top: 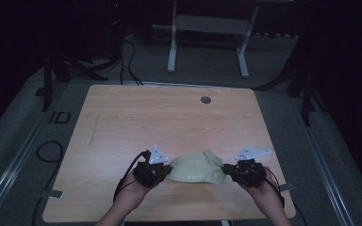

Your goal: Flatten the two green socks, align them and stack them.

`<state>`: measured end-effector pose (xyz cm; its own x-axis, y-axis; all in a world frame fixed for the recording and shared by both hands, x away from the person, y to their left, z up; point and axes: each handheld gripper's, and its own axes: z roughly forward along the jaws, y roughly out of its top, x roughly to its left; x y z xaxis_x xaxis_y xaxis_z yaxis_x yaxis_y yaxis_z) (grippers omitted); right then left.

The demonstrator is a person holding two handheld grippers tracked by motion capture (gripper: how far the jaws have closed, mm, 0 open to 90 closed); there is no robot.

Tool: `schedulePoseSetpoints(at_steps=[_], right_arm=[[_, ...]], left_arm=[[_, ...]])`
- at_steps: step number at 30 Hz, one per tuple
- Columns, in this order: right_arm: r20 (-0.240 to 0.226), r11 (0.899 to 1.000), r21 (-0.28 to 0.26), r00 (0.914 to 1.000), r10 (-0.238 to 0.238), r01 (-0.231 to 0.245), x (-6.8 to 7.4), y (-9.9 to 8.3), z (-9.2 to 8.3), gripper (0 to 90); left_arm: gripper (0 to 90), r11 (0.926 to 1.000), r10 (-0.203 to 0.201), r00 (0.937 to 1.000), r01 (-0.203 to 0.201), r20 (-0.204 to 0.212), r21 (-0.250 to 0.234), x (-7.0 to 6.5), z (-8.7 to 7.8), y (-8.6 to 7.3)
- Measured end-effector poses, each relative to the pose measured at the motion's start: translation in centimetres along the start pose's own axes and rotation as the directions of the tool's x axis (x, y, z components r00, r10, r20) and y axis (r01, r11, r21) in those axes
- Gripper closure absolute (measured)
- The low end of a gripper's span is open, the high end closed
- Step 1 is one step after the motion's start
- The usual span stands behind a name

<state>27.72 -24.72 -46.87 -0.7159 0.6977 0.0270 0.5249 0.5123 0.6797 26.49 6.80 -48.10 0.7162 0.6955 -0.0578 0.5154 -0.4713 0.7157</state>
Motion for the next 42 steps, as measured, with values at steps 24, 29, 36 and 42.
schedulePoseSetpoints(at_steps=[24, 29, 36, 42], right_arm=[[0.06, 0.982, 0.156, 0.993, 0.102, -0.11, -5.2, 0.9, 6.7, 84.0], [0.036, 0.982, 0.137, 0.9917, 0.124, -0.127, -5.5, 0.8, 6.8, 82.9], [0.033, 0.983, 0.146, 0.9933, 0.11, -0.114, -5.2, 0.8, 7.7, 70.7], [0.032, 0.979, 0.181, 0.996, 0.083, -0.088, -4.9, 0.7, 9.1, 67.2]], left_arm=[[88.3, 0.9902, -0.093, 0.9957, 0.093, -0.003, 0.105, 3.2, 7.0, -0.8], [88.3, 0.988, -0.097, 0.9953, 0.097, -0.003, 0.12, 3.4, 7.6, -1.2], [88.3, 0.9872, -0.099, 0.9951, 0.098, -0.004, 0.125, 3.4, 7.9, -1.2], [88.2, 0.9863, -0.101, 0.9949, 0.1, -0.003, 0.131, 3.5, 8.2, -1.3]])
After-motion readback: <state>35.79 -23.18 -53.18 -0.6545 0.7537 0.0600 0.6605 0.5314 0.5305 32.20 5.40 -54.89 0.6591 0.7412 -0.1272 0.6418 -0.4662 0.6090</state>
